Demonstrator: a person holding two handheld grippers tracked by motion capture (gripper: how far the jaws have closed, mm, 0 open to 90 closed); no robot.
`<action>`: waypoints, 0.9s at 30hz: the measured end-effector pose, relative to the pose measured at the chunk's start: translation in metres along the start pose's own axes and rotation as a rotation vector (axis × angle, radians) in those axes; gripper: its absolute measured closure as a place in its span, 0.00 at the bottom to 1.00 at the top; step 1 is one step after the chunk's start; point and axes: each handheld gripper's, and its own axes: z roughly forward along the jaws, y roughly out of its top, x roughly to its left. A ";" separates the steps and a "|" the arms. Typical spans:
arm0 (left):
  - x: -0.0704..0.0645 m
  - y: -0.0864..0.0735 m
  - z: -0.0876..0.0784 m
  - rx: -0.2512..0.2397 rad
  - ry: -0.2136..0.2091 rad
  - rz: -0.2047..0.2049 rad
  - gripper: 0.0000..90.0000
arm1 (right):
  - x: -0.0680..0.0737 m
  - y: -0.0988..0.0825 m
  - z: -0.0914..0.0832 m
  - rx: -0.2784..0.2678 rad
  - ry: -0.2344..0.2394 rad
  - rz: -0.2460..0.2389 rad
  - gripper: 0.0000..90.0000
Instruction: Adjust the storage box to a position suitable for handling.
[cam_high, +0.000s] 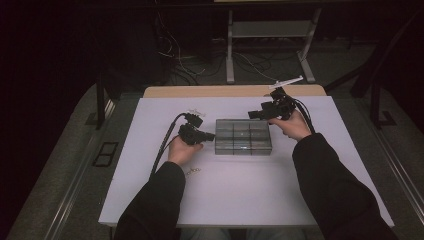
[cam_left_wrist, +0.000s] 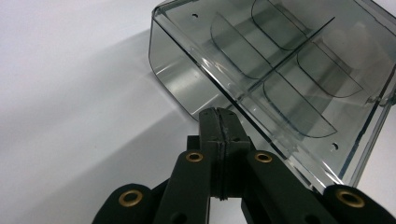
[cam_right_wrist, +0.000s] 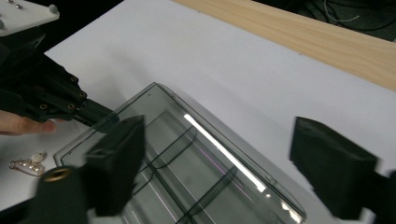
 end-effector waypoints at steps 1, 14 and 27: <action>-0.001 0.001 0.001 0.002 -0.001 -0.001 0.99 | 0.002 0.004 0.003 0.020 -0.030 -0.013 0.35; -0.003 0.002 0.005 -0.008 -0.008 0.000 0.99 | -0.001 0.018 0.024 0.045 -0.075 -0.073 0.95; -0.002 0.001 0.007 -0.012 -0.006 -0.001 0.99 | -0.022 0.006 0.066 0.159 -0.086 -0.048 0.99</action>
